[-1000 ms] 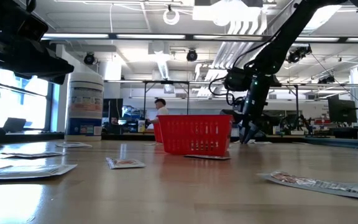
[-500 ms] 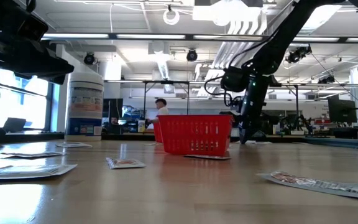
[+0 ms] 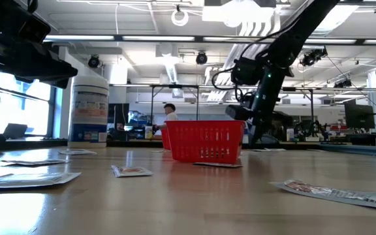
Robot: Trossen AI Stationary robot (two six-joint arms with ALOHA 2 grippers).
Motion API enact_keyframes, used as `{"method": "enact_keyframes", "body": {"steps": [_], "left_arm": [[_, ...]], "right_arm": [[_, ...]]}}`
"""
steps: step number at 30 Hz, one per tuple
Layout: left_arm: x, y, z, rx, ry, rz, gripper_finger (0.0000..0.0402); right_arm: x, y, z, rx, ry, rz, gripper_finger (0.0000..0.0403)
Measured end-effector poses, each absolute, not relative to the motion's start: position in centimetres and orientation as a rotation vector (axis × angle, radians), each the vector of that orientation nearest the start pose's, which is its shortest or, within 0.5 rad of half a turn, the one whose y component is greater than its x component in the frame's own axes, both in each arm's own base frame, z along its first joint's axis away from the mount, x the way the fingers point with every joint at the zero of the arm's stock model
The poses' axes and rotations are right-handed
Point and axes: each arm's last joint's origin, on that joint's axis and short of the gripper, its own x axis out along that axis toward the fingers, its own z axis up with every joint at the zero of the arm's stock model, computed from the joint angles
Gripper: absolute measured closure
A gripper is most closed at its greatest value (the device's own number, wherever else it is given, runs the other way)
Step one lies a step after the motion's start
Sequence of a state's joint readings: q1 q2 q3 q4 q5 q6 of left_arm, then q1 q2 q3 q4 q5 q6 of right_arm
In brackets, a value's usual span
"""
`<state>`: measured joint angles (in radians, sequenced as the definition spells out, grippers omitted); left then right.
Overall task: Pick & Place First Aid Supplies
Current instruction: Put the white towelette pack into the bottom red bin
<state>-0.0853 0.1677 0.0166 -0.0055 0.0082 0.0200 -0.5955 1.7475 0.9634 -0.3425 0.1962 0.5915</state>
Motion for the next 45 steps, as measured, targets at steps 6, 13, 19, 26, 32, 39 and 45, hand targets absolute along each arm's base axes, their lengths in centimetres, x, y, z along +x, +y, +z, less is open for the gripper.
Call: {"method": "enact_keyframes", "body": {"steps": [6, 13, 19, 26, 32, 39, 45], "left_arm": [[10.6, -0.9, 15.5, 0.026, 0.156, -0.095, 0.0380], [10.6, -0.9, 15.5, 0.026, 0.156, -0.095, 0.0380], [10.6, -0.9, 15.5, 0.026, 0.156, -0.095, 0.0380], [10.6, -0.9, 15.5, 0.026, 0.156, -0.095, 0.0380], [10.6, -0.9, 15.5, 0.026, 0.156, -0.095, 0.0380], [10.6, -0.9, 15.5, 0.026, 0.156, -0.095, 0.0380], [10.6, -0.9, 15.5, 0.026, 0.156, -0.095, 0.0380]], "right_arm": [[26.3, -18.9, 14.8, 0.658, 0.891, -1.085, 0.0382], [26.0, -19.4, 14.8, 0.688, 0.886, -1.089, 0.0297], [26.0, -19.6, 13.6, 0.690, 0.913, -1.130, 0.0254], [25.9, -20.3, 12.3, 0.756, 0.912, -1.167, 0.0260], [25.9, -20.3, 12.2, 0.739, 0.929, -1.168, 0.0291], [25.7, -20.2, 12.1, 0.734, 0.953, -1.174, 0.0333], [25.7, -20.1, 12.0, 0.736, 0.957, -1.174, 0.0360]]}}
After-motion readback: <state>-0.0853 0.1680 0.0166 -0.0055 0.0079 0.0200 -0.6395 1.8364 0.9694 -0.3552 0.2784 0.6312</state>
